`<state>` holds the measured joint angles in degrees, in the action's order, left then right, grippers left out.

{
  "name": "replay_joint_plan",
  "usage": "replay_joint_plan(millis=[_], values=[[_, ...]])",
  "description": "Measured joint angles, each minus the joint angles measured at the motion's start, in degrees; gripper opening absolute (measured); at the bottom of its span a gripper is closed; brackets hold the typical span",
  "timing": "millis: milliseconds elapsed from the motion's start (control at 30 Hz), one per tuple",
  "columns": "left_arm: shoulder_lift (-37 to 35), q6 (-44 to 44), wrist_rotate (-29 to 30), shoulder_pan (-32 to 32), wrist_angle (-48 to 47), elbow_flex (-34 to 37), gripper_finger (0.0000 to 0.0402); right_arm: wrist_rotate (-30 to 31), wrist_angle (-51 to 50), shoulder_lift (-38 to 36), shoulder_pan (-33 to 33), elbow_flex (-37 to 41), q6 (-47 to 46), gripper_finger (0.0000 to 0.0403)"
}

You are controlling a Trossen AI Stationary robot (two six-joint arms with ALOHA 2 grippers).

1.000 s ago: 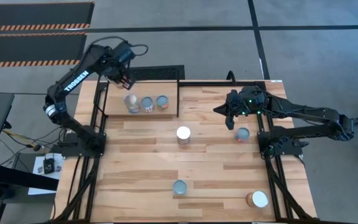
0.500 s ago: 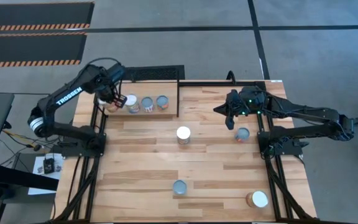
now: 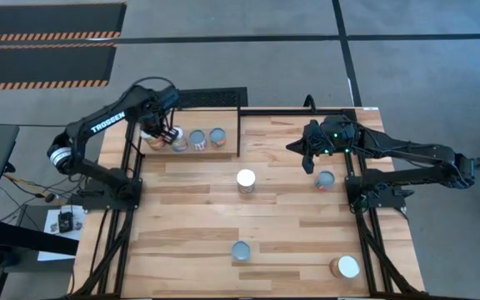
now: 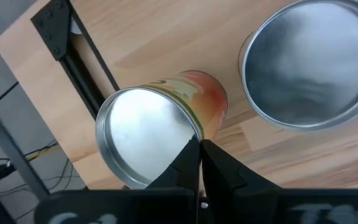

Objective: Pick and place cans onto a shelf
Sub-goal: Put the left large canned corn on the shelf

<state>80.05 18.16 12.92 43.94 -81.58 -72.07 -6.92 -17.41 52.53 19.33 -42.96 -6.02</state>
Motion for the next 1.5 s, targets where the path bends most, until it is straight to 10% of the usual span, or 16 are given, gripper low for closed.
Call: replay_joint_plan(millis=[1500], values=[[3.19, -0.42, -1.83, 0.02, 1.55, -0.24, 0.0050, 0.96, -0.07, 0.00, -0.07, 0.00, 0.44, 0.0012]])
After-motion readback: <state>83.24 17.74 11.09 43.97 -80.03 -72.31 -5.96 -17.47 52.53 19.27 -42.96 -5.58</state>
